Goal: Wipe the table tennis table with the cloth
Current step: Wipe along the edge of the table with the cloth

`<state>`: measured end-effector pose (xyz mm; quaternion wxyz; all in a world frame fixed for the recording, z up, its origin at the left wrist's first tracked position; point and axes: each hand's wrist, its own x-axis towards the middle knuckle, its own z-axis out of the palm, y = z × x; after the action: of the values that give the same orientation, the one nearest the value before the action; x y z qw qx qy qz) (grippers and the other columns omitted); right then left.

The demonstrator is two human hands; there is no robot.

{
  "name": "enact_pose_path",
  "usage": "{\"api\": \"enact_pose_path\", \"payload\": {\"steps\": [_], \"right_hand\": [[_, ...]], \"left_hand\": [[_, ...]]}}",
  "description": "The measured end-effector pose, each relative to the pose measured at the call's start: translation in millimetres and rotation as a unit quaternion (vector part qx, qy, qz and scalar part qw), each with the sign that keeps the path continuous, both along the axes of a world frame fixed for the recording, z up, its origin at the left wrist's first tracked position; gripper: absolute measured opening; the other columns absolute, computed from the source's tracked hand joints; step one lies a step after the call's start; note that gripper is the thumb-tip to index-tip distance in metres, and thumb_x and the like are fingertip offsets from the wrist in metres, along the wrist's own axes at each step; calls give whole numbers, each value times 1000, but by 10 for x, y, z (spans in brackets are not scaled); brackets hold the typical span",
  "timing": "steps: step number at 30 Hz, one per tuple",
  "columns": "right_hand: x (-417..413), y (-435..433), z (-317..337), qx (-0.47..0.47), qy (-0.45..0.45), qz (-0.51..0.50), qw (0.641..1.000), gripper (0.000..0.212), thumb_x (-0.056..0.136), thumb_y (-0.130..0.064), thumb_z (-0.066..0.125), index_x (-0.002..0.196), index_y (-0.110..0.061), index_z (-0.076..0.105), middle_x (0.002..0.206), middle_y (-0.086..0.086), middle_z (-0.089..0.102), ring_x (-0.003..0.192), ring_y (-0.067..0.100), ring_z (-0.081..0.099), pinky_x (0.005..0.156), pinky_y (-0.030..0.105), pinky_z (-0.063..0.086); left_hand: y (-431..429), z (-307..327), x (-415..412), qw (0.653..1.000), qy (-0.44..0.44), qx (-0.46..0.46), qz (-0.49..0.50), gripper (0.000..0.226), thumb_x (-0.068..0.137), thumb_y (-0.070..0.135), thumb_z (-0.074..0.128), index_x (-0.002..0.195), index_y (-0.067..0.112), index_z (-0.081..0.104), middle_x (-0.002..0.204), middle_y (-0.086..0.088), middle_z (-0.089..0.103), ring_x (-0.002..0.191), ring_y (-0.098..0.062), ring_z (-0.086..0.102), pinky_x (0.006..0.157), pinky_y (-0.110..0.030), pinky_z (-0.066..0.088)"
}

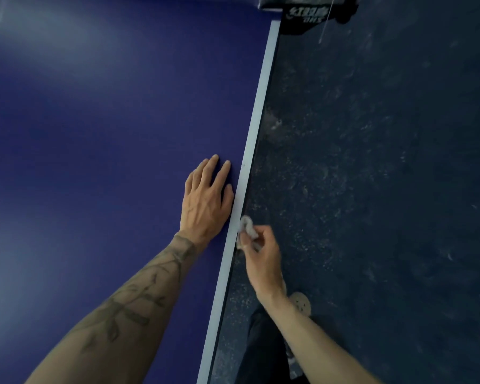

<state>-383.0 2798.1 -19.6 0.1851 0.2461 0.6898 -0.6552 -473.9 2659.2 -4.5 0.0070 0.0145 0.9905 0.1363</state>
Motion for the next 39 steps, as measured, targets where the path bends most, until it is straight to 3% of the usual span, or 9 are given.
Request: {"api": "enact_pose_path", "payload": {"steps": [3,8,14,22,27,30,35,39], "right_hand": [[-410,14,-57,5,5,-11,1000,22,101,-36,71,107,-15,65,97,-1,74,87,13,71,79,40,61],[-1246,88,-85,17,51,-40,998,18,103,-23,70,115,-11,65,101,-3,72,89,5,68,79,27,56],[-963,86,-69,-33,11,-20,999,20,104,-20,68,123,-13,63,117,5,72,101,10,71,82,20,56],[-1893,156,-165,-15,53,-25,998,25,105,-21,66,126,-10,60,122,11,66,109,27,66,93,42,58],[-1605,208,-160,-42,39,-1,998,26,105,-20,66,130,-16,59,124,6,67,108,16,67,88,26,57],[-1931,221,-195,-34,53,-5,998,26,105,-18,66,130,-13,59,124,5,67,106,12,67,83,18,54],[-2691,243,-221,-13,76,-25,997,27,107,-16,64,131,-8,58,127,9,65,112,22,65,91,31,57],[-2449,283,-130,-38,58,-9,998,26,105,-15,65,130,-10,59,125,8,66,106,19,67,85,25,56]], "left_hand": [[52,-50,-335,1000,3,3,-7,49,108,22,52,156,11,48,163,-15,41,151,-37,36,124,-50,30],[129,-131,-742,1000,18,4,-7,48,108,22,50,155,11,49,163,-15,41,151,-37,36,124,-49,28],[211,-127,-1197,1000,17,2,-2,47,109,23,47,155,12,49,164,-14,40,152,-35,35,125,-48,27],[359,-146,-1871,1000,26,-16,0,48,108,24,46,155,13,49,163,-13,41,152,-34,35,124,-52,25],[435,-248,-2166,998,51,-25,17,49,108,28,44,155,18,50,163,-10,42,152,-30,35,126,-55,19],[416,-338,-2183,996,78,-35,19,49,106,28,47,154,20,51,161,-8,44,152,-29,36,127,-56,18],[376,-366,-2221,996,83,-43,12,51,105,29,49,155,21,50,163,-7,43,153,-27,35,126,-57,19],[381,-354,-2222,996,81,-35,13,52,104,28,52,155,21,50,162,-7,43,153,-28,35,126,-58,20]]}}
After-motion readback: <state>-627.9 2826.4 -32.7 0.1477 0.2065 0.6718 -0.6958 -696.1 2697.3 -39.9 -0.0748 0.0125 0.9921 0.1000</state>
